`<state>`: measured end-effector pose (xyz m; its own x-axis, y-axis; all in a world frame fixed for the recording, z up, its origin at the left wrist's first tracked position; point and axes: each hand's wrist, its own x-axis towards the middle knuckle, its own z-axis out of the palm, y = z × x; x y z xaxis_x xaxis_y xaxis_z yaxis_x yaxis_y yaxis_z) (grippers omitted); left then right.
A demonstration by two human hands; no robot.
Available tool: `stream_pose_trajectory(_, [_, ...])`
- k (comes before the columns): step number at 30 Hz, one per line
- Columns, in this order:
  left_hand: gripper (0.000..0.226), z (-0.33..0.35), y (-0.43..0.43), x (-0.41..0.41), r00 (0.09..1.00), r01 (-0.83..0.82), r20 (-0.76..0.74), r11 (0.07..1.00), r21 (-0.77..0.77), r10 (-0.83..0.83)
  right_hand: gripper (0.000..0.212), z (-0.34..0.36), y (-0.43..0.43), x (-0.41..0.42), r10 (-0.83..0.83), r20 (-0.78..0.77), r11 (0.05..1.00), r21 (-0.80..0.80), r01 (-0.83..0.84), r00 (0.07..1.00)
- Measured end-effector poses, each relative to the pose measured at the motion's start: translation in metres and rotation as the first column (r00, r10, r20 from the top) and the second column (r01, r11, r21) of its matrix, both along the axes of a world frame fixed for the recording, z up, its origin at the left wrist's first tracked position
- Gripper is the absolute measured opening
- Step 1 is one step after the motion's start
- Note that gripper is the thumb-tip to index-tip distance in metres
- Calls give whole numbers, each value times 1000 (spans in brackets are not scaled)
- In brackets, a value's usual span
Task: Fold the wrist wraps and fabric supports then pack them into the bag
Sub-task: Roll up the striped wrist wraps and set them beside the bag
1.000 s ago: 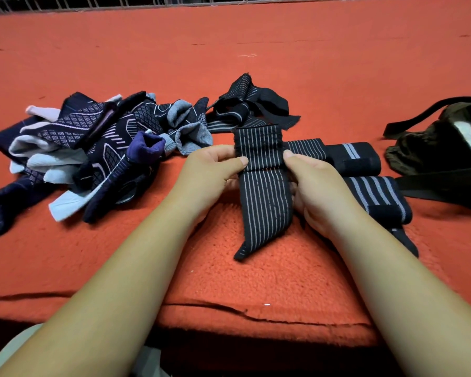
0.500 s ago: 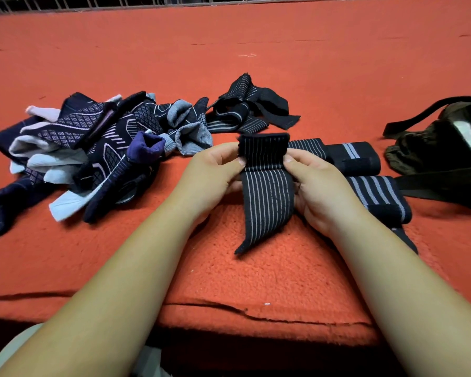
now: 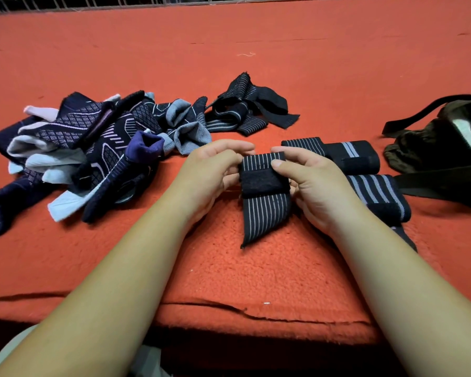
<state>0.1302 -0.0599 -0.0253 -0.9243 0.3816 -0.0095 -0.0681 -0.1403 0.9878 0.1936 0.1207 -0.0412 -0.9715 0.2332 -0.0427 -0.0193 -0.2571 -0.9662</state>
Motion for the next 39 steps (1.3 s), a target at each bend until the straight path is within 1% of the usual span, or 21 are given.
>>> stream_pose_trajectory(1, [23, -2, -1, -1, 1000, 5, 3, 1000, -5, -5, 31, -1, 0, 0, -5, -17, 1000, 10, 5, 1000])
stream_pose_trajectory(5, [18, -7, -1, 1, 1000, 23, -15, 995, -97, -24, 34, -2, 1, -1, 8, -60, 1000, 26, -7, 998])
stream_pose_trajectory(8, [15, -7, -1, 1, 999, 21, -24, 995, -96, -23, 23, -2, -1, 0, 0, -37, 1000, 31, 1, 999])
stream_pose_trajectory(10, [17, -5, -1, 1, 999, 28, -29, 995, -91, -31, 17, -5, 0, -1, 5, -23, 997, 78, -3, 1000])
stream_pose_trajectory(14, [17, -5, 0, 3, 999, 43, -10, 997, -58, -43, 13, -8, 2, -1, -18, -42, 989, 143, 24, 999])
stream_pose_trajectory(17, [7, -6, 1, 4, 995, 94, 21, 993, -68, -93, 9, -10, 4, -2, -56, -71, 977, 202, 69, 996])
stream_pose_trajectory(19, [4, -7, 1, 4, 997, 80, 1, 993, -90, -80, 9, -11, 4, -3, -59, -88, 971, 226, 78, 994])
stream_pose_trajectory(22, [8, -9, 2, 3, 999, 3, -53, 995, -95, -8, 11, -8, 1, -1, -4, -32, 985, 173, 9, 999])
stream_pose_trajectory(25, [16, -8, 0, 0, 998, -50, -50, 996, -75, 47, 24, -10, 1, -2, 47, 74, 969, 238, -63, 996])
stream_pose_trajectory(26, [16, -8, -1, -1, 998, -59, -41, 995, -75, 56, 25, -11, 1, -2, 59, 92, 965, 249, -80, 994])
stream_pose_trajectory(29, [15, -7, -3, 0, 1000, -13, 4, 996, -92, 14, 20, -11, 1, -1, 43, 72, 955, 289, -63, 996])
stream_pose_trajectory(31, [22, -6, -3, 2, 998, 67, 29, 991, -112, -64, 17, -11, 3, 0, -3, 36, 948, 317, -9, 999])
stream_pose_trajectory(33, [24, -7, -1, 4, 994, 110, 34, 985, -136, -106, 16, -11, 4, 0, -34, 17, 953, 302, 28, 999])
stream_pose_trajectory(35, [20, -9, 1, 4, 994, 106, 19, 983, -149, -104, 16, -10, 3, 1, -35, 19, 965, 260, 29, 999])
stream_pose_trajectory(37, [21, -11, 2, 4, 997, 79, -4, 984, -160, -81, 19, -6, 0, 1, -44, 42, 984, 172, 36, 998])
stream_pose_trajectory(39, [23, -12, 2, 3, 999, 32, -23, 990, -136, -36, 27, -1, -4, 2, -37, 90, 997, 67, 31, 995])
